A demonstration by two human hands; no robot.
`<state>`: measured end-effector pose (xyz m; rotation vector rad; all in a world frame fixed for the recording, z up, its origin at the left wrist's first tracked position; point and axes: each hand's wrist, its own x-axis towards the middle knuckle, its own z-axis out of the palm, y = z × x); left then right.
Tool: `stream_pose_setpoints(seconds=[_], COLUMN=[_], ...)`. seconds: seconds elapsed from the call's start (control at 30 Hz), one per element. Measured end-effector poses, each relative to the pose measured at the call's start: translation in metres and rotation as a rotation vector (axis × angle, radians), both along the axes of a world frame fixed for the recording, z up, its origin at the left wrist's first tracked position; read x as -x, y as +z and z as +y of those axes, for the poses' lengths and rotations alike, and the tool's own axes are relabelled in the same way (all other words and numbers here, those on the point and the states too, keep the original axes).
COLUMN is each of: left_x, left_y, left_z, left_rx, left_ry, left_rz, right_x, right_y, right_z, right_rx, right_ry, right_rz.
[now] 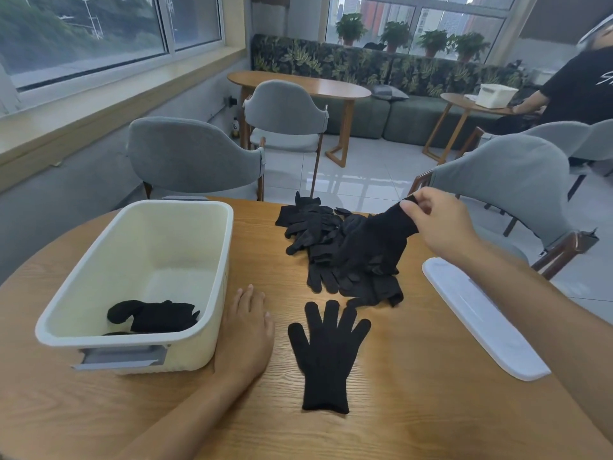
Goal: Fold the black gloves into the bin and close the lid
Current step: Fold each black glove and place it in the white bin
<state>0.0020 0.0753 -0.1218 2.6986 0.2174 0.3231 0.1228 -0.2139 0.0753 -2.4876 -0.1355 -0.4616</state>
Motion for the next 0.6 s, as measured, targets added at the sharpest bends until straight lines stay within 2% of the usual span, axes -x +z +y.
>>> stream_pose_setpoints(seconds=[0.2, 0.33, 0.47, 0.6], left_x=[0.001, 0.001, 0.001, 0.007], left_y=[0.001, 0.001, 0.001, 0.004], left_z=[0.000, 0.001, 0.001, 0.004], left_rx=[0.009, 0.023, 0.054, 0.147], left_ry=[-0.008, -0.008, -0.014, -0.158], left_rz=[0.011, 0.009, -0.006, -0.092], right_x=[0.016, 0.026, 0.035, 0.048], right_y=[0.008, 0.005, 0.005, -0.001], right_z=[0.004, 0.005, 0.003, -0.002], right_rx=[-0.235, -0.279, -0.337, -0.177], right_ry=[0.058, 0.047, 0.086, 0.193], right_rz=[0.245, 0.255, 0.344, 0.286])
